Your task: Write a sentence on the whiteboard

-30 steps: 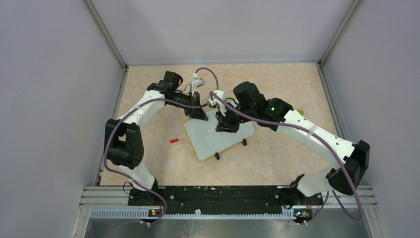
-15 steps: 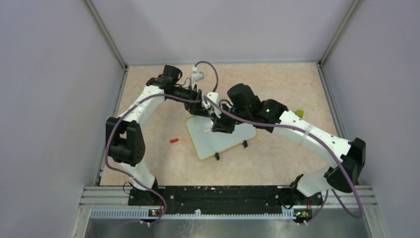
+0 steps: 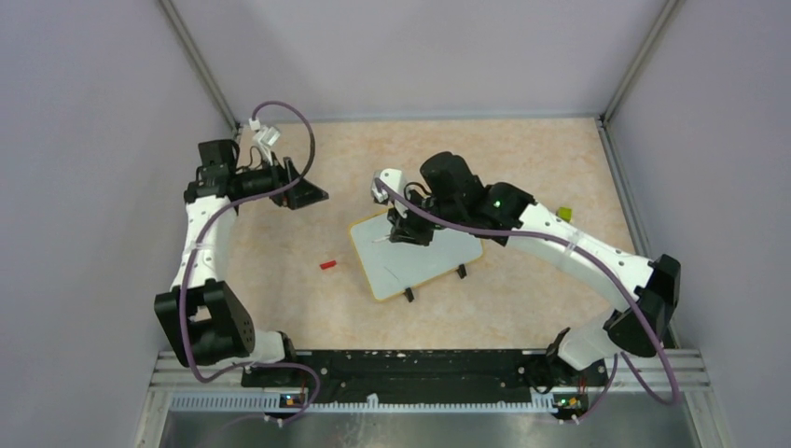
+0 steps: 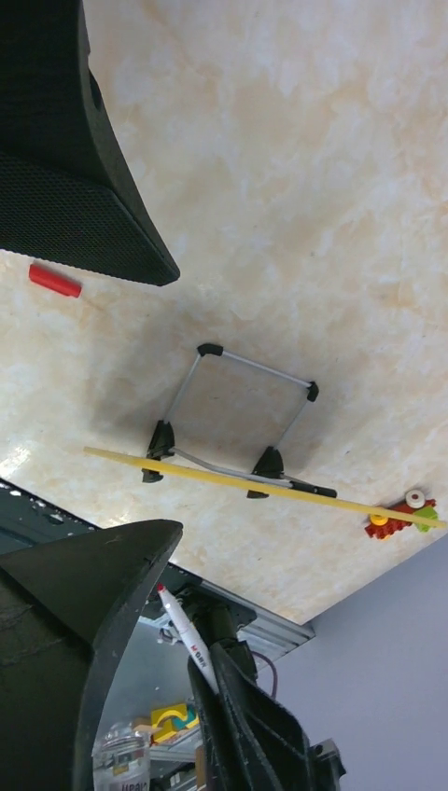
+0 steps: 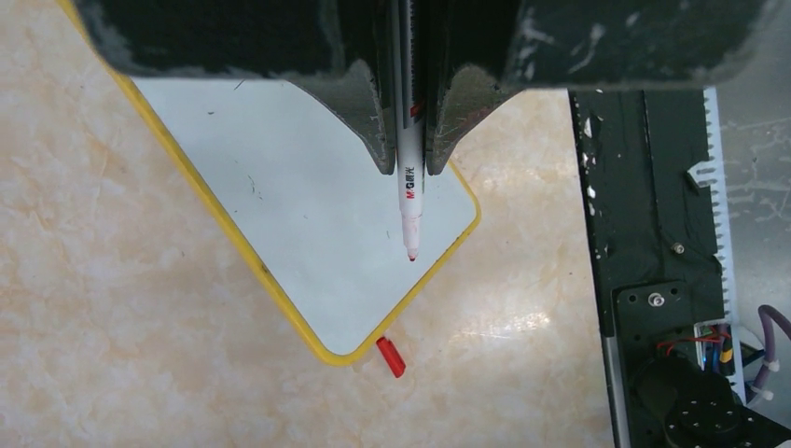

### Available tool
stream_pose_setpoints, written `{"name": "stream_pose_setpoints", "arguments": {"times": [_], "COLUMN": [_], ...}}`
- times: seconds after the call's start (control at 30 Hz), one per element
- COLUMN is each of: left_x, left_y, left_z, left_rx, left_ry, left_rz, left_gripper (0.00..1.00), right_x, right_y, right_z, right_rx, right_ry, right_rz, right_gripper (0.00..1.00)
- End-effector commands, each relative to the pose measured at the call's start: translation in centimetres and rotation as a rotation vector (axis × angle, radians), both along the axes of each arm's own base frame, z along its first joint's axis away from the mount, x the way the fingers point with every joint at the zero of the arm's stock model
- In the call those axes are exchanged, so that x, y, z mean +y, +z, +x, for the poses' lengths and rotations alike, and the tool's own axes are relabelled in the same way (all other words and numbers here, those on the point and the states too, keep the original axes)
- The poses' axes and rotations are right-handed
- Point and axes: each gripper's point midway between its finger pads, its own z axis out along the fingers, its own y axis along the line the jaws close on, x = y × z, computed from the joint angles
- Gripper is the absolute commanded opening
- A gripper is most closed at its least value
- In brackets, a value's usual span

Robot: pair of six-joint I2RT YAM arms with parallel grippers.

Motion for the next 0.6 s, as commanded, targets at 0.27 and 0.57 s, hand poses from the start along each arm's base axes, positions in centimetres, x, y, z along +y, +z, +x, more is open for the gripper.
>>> {"name": "stream_pose_setpoints", "arguments": {"times": [0.27,0.57], "left_x": [-2.0,-5.5], "left_y": [-2.2,-3.3], "left_z": [-2.6,-3.8], "left_rx": [0.092,0.115], "left_ry": [-0.132,-0.231], "left_rz": [-0.08,-0.025], "left_gripper": [0.87,0.63], "right_x": [3.0,3.9], "right_y": [2.5,2.6], "right_z": [3.3,3.3], "right_rx": [-0.107,-0.091], "right_ry": [-0.049,-0.057], "right_rz": [0.061,0.086], "right_gripper": [0.0,0.0]}}
